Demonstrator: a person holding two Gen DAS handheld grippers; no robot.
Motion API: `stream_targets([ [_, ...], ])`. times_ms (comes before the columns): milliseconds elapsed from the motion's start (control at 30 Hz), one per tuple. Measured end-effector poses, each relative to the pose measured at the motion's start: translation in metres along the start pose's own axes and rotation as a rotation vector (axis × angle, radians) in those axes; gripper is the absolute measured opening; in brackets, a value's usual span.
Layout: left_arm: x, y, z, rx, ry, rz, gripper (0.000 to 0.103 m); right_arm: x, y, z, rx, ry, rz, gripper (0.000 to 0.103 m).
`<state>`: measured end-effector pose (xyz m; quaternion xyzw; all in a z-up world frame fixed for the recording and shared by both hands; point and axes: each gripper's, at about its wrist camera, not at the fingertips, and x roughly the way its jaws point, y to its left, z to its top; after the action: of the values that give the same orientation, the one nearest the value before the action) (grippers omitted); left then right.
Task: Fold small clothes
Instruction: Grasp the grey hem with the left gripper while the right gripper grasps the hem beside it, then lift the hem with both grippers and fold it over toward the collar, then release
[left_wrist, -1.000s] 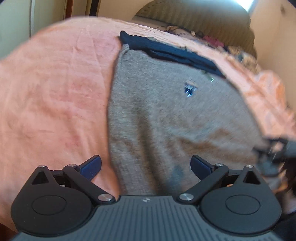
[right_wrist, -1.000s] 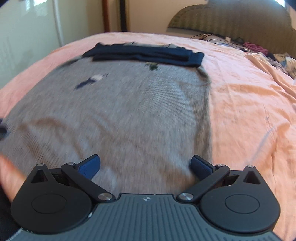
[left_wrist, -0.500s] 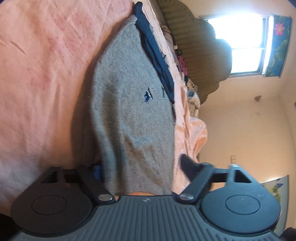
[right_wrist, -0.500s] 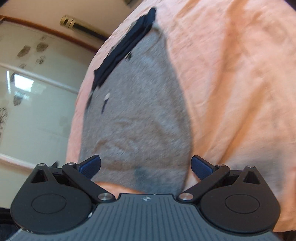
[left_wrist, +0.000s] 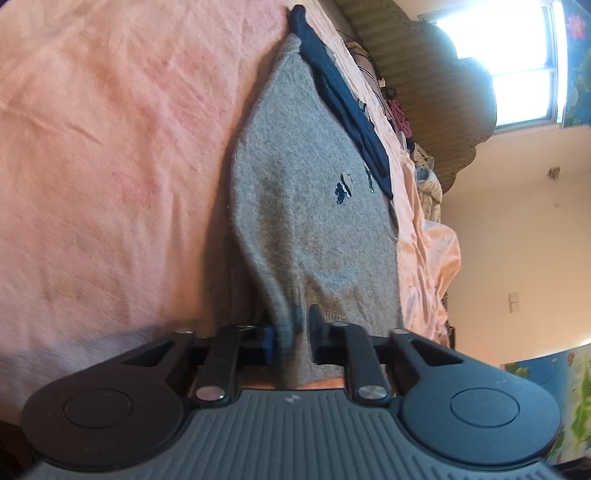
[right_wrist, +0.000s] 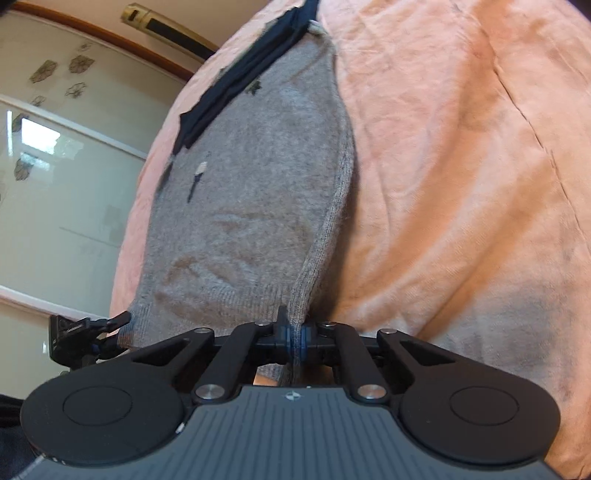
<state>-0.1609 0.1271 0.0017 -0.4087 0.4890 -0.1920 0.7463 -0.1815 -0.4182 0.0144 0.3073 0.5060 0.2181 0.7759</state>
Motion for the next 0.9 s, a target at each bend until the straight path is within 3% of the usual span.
stream_targets([
  [67, -0.003, -0.008, 0.0, 0.072, -0.01, 0.089, 0.006, -0.012, -0.001, 0.004, -0.013, -0.031, -0.013, 0.012],
  [133, -0.001, -0.004, -0.001, 0.097, 0.015, 0.141, 0.006, -0.006, -0.013, 0.004, 0.012, 0.021, -0.063, 0.012],
  [200, 0.001, 0.002, 0.0, 0.083, 0.032, 0.134, 0.006, 0.001, -0.021, 0.003, 0.055, 0.054, -0.036, 0.011],
  [267, 0.0, 0.0, -0.001, 0.082, 0.03, 0.121, 0.007, 0.001, -0.02, 0.003, 0.079, 0.054, -0.026, 0.018],
  [333, 0.005, -0.002, -0.002, 0.076, 0.055, 0.101, 0.019, 0.001, -0.018, 0.003, 0.089, 0.032, 0.025, 0.049],
  [400, 0.01, -0.006, -0.003, 0.08, 0.055, 0.081, 0.028, 0.004, -0.013, 0.004, 0.079, 0.027, 0.043, 0.059],
  [467, 0.015, -0.013, -0.002, 0.112, 0.05, 0.099, 0.027, 0.009, -0.008, 0.009, 0.058, 0.032, 0.024, 0.052],
  [500, 0.016, -0.015, -0.001, 0.122, 0.048, 0.11, 0.017, 0.012, -0.006, 0.01, 0.043, 0.052, -0.001, 0.019],
  [533, 0.017, -0.017, 0.0, 0.141, 0.045, 0.133, 0.006, 0.015, -0.005, 0.01, 0.017, 0.073, -0.026, 0.012],
  [633, 0.009, -0.023, 0.005, 0.18, 0.03, 0.147, 0.005, 0.005, -0.002, 0.016, -0.026, 0.043, -0.001, 0.012],
  [900, -0.021, -0.06, 0.062, 0.239, -0.143, -0.011, 0.005, -0.02, 0.014, 0.087, -0.068, -0.173, 0.176, 0.012],
])
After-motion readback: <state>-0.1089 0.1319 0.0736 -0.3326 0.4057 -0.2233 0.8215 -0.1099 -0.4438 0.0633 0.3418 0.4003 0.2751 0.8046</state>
